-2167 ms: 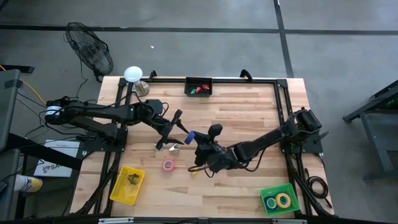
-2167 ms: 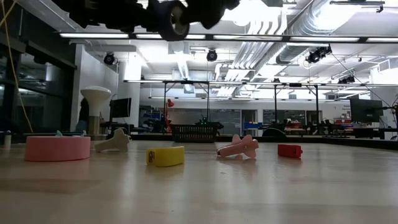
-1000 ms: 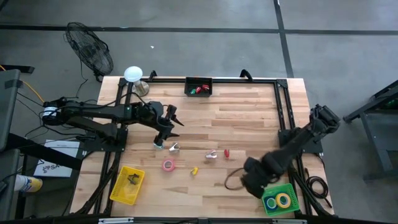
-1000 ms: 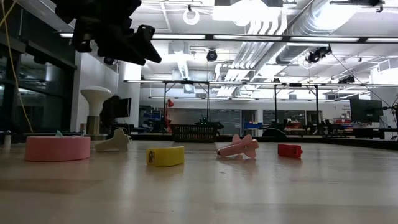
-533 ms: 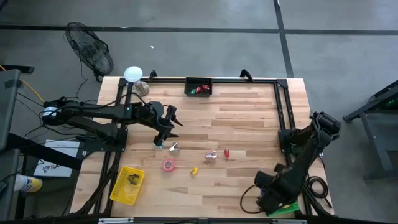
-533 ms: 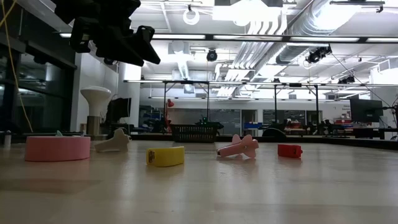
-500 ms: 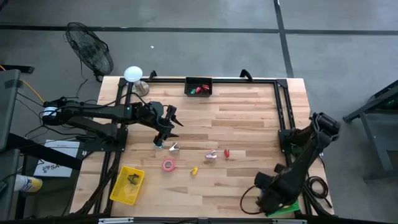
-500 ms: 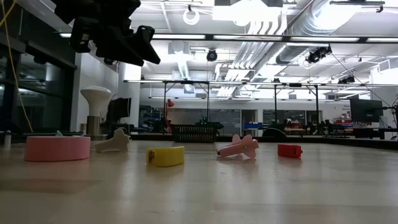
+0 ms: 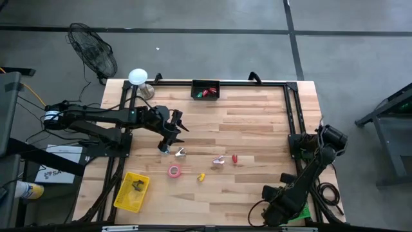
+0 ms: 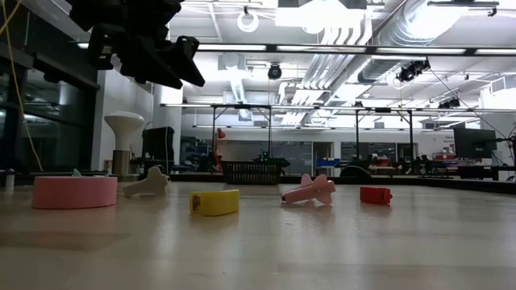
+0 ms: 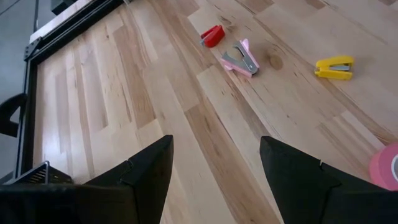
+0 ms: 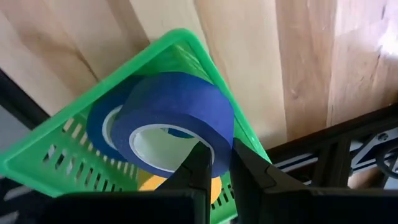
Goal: Pick and place Stapler, Stapler remover, tape
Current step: Put the blue tape into the green bin, then put the red stapler into the black bin
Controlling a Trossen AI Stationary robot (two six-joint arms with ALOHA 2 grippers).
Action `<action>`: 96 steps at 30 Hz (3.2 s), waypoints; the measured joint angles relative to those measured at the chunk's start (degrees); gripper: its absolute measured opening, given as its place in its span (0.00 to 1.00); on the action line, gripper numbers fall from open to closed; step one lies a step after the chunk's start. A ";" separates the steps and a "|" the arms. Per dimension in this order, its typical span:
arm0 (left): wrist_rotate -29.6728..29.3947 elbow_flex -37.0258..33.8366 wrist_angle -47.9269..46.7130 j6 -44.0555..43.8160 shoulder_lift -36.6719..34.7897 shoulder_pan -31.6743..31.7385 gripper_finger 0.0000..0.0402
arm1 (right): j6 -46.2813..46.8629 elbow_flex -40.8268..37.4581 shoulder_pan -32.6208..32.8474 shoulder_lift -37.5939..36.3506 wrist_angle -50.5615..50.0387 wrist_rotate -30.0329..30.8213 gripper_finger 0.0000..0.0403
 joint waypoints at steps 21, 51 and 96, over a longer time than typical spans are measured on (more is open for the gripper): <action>0.00 0.00 -1.14 0.40 0.00 0.00 0.59 | -16.62 0.00 0.52 -0.02 4.91 -6.89 0.08; -2.08 0.00 -2.95 0.40 -0.08 -0.02 0.59 | 9.57 -0.02 -2.30 -5.12 -4.31 -0.49 0.46; -2.08 0.00 -7.21 0.37 -0.09 -0.02 0.59 | 31.30 -0.02 -24.03 13.05 12.31 46.65 0.52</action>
